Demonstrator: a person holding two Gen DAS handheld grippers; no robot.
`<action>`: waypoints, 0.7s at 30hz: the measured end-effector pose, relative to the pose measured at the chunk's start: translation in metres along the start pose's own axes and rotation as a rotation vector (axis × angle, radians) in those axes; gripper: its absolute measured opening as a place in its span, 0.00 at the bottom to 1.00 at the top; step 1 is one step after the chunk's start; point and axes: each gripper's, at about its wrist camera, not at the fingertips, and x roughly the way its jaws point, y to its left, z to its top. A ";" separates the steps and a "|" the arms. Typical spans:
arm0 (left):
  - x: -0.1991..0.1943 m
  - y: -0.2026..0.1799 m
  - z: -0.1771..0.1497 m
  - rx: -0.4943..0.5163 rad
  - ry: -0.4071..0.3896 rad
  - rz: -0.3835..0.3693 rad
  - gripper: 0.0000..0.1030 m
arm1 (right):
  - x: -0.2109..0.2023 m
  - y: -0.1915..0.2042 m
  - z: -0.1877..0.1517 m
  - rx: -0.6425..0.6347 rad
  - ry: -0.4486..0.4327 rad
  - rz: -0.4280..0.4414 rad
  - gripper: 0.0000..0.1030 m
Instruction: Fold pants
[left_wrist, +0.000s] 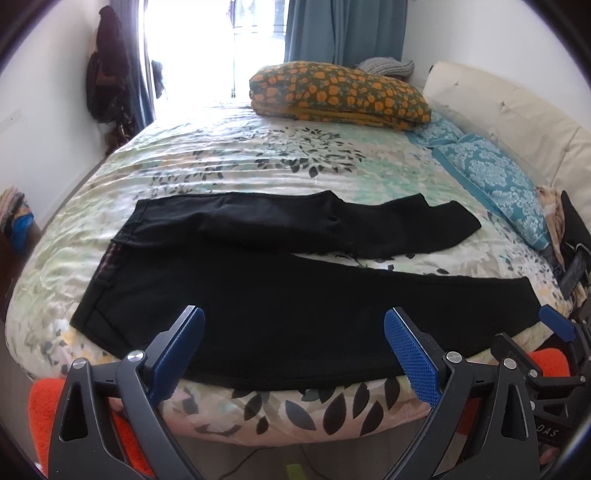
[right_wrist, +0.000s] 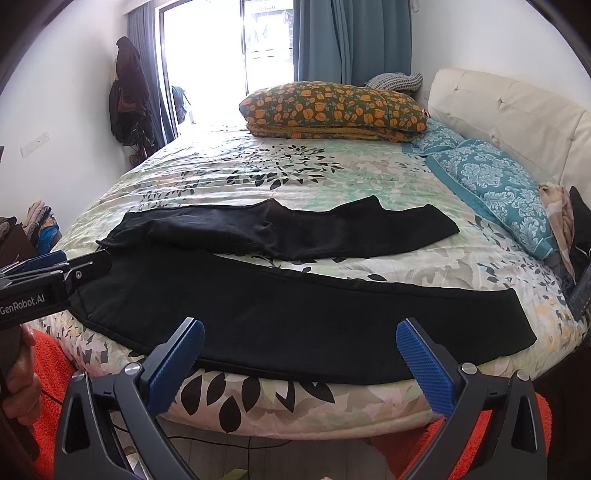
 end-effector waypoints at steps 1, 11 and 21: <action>0.003 -0.001 -0.001 0.006 0.010 0.004 0.96 | 0.002 -0.001 0.001 0.004 0.002 -0.002 1.00; 0.008 0.001 -0.007 0.023 0.043 0.039 0.96 | 0.009 -0.002 -0.002 0.007 0.028 -0.013 1.00; -0.001 0.002 -0.014 0.042 0.039 0.031 0.96 | 0.005 0.009 -0.008 -0.023 0.036 -0.018 1.00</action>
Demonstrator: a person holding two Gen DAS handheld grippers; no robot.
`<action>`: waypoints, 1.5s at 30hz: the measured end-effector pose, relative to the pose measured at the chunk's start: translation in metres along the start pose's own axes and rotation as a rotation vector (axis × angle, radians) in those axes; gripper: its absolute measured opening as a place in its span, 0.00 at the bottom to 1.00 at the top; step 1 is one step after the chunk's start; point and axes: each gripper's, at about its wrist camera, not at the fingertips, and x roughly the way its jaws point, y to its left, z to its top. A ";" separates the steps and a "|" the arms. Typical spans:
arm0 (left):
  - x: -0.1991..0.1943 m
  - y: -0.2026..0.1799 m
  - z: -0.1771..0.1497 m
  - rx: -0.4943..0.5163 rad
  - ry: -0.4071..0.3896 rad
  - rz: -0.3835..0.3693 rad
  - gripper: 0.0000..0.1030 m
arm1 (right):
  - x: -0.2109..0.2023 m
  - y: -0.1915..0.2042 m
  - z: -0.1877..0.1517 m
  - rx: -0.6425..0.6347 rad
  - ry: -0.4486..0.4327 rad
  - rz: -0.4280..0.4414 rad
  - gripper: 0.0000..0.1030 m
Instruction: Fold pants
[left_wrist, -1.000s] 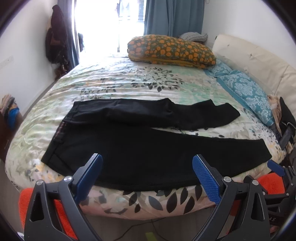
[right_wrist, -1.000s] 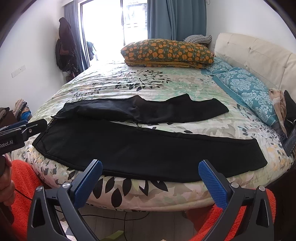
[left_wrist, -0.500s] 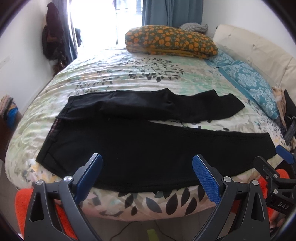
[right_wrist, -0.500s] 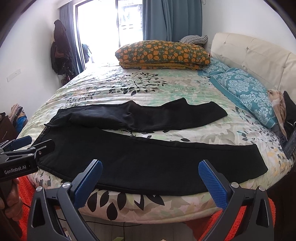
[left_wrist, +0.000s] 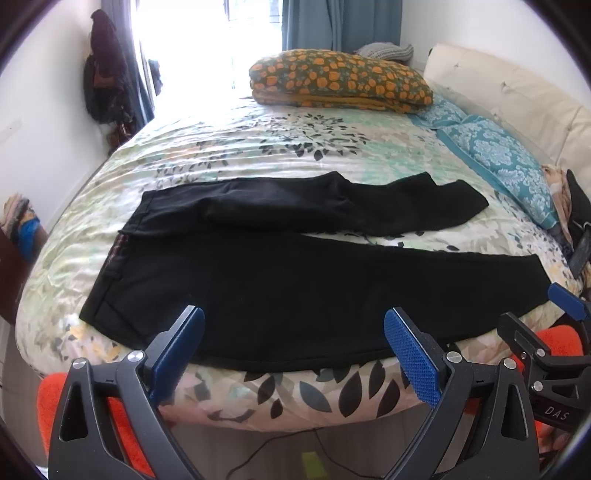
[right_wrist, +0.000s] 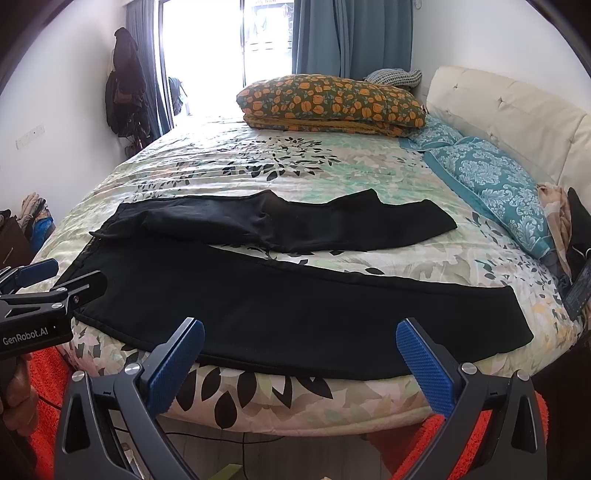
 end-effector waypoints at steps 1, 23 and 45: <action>-0.001 0.000 -0.001 0.002 0.000 -0.003 0.96 | -0.001 0.001 -0.001 -0.003 0.002 0.001 1.00; -0.008 -0.009 -0.007 0.025 -0.003 -0.015 0.96 | -0.007 0.001 -0.009 -0.015 0.002 0.008 1.00; -0.009 -0.009 -0.010 0.015 0.005 -0.017 0.96 | -0.004 0.004 -0.013 -0.025 0.017 0.014 1.00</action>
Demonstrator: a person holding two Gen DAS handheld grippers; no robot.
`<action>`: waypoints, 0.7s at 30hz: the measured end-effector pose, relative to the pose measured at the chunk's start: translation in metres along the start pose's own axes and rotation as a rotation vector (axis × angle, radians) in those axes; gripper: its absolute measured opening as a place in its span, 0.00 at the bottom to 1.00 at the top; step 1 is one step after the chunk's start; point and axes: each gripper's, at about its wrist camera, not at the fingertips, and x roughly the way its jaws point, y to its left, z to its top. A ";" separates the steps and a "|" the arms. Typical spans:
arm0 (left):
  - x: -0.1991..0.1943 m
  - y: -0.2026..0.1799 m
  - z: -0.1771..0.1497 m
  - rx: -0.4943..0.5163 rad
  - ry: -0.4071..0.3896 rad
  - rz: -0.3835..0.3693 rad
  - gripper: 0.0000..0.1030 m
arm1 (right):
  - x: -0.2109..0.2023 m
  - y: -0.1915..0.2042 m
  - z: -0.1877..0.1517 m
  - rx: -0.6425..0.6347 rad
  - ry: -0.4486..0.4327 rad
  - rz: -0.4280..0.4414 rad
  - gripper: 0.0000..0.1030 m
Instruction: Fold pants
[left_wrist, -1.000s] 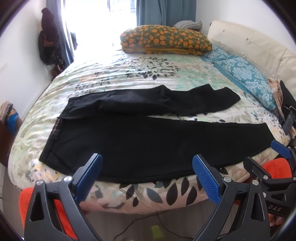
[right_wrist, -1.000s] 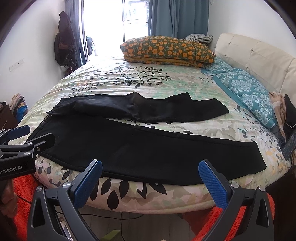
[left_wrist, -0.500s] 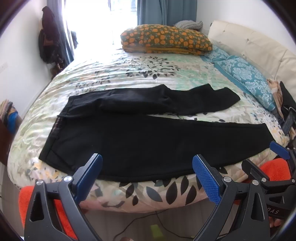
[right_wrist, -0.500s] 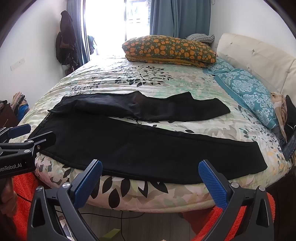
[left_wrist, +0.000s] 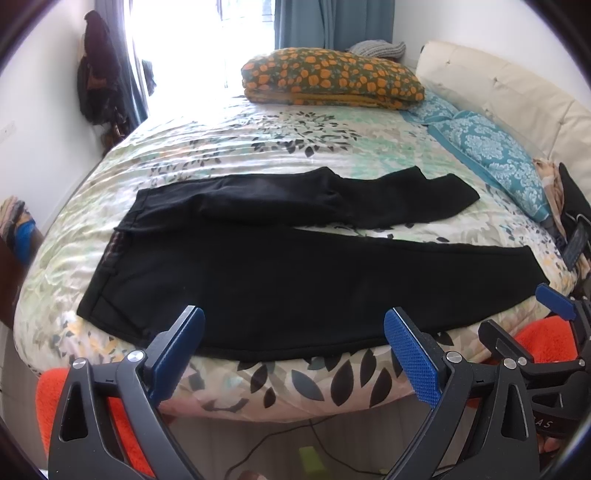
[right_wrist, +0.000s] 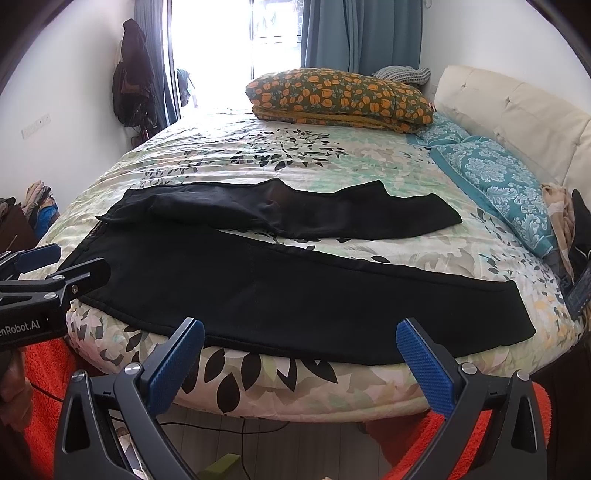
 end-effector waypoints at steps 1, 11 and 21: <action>0.000 0.000 0.000 0.000 0.001 0.000 0.96 | 0.000 0.000 0.000 0.000 0.001 0.000 1.00; 0.003 0.000 0.000 -0.004 0.007 -0.004 0.96 | 0.007 0.001 -0.002 -0.006 0.019 0.005 1.00; 0.014 0.002 -0.001 -0.013 0.033 -0.008 0.96 | 0.017 -0.002 -0.005 -0.001 0.046 0.006 1.00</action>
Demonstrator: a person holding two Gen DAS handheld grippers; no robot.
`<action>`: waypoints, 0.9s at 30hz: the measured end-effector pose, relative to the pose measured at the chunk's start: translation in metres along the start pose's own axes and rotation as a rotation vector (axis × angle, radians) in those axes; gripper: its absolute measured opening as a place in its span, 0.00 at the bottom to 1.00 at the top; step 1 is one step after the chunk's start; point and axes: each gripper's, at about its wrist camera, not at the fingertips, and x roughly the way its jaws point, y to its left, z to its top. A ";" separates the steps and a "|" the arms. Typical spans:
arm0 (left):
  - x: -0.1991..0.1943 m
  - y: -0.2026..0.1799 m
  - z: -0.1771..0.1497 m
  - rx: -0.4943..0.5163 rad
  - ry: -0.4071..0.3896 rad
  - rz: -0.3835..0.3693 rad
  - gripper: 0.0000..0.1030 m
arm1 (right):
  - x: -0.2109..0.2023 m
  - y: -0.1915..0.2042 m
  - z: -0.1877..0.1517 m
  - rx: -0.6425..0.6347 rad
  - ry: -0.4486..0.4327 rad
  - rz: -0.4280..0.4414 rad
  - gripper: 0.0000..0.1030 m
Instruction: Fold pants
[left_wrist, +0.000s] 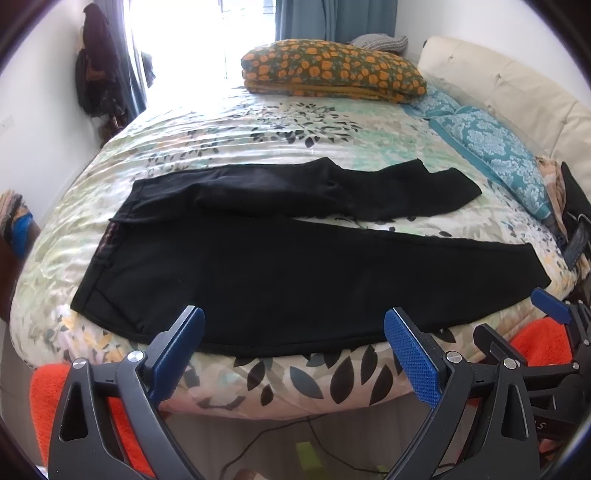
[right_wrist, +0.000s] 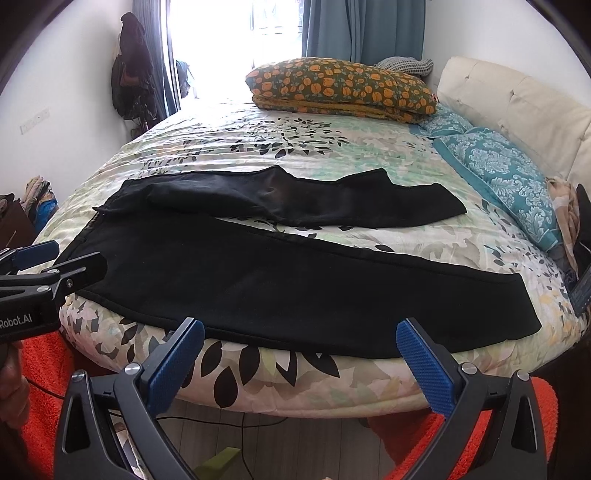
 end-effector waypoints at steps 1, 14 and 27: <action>0.001 0.000 0.000 -0.002 0.002 0.000 0.96 | 0.001 0.000 0.000 -0.001 0.002 0.001 1.00; 0.020 0.010 0.011 -0.040 0.017 0.012 0.96 | 0.023 -0.010 0.015 -0.066 -0.006 0.022 1.00; 0.078 0.018 0.010 -0.092 0.148 0.056 0.96 | 0.220 -0.274 0.201 0.063 0.016 -0.095 1.00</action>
